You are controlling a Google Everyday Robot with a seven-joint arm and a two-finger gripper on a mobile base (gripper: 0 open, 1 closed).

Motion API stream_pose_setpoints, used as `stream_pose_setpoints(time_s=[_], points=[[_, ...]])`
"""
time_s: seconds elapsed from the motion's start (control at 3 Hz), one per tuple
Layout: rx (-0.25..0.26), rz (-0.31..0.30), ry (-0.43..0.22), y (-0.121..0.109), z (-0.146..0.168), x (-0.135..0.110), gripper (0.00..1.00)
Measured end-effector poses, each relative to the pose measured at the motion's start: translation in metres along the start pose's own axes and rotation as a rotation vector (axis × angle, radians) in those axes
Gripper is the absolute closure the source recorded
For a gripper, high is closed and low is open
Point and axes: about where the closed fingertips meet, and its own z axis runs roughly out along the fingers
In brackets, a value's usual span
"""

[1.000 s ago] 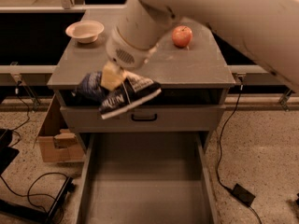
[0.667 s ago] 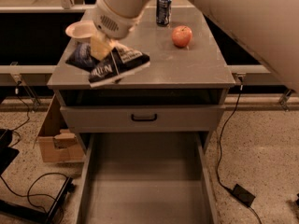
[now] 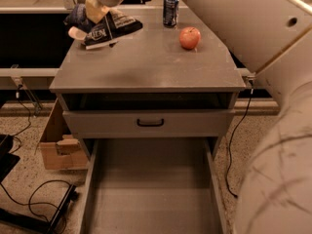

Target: Pick blue chip bag from middle drawer and place on counter

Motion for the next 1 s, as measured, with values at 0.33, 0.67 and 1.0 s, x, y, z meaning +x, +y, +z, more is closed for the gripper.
stream_pose_setpoints(time_s=[0.33,0.67,1.0], points=[[0.027,0.027,-0.003,-0.0322,0.0467,0.0213,1.0],[0.017,0.025,0.001,-0.028,0.0515,0.0208,0.82],[0.014,0.025,0.003,-0.027,0.0542,0.0211,0.59]])
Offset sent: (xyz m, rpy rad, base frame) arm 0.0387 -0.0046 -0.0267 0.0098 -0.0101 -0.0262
